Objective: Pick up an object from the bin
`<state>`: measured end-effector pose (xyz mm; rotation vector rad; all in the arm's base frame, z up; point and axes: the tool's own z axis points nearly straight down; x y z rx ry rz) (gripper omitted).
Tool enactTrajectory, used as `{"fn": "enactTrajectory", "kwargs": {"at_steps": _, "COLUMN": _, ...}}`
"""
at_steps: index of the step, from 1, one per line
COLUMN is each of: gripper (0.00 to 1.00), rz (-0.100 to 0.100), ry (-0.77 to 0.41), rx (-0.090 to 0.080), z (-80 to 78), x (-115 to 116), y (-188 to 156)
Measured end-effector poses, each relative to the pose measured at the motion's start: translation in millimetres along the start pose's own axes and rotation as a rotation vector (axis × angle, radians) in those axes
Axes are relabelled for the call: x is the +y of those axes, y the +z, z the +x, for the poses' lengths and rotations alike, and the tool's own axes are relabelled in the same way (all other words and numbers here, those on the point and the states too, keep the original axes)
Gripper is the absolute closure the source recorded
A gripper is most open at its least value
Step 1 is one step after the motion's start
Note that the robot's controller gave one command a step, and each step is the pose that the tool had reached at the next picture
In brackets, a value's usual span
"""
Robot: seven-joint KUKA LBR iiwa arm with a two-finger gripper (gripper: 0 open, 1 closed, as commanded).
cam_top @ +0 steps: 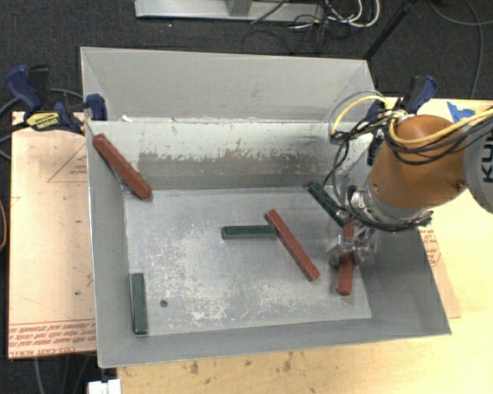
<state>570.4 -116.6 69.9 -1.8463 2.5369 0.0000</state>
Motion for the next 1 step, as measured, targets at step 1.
{"fn": "enactTrajectory", "kwargs": {"at_steps": 1, "gripper": 1.00, "rz": 0.007, "ry": -0.012, "rx": -0.001, "z": -21.1, "x": 3.6, "y": -146.5}}
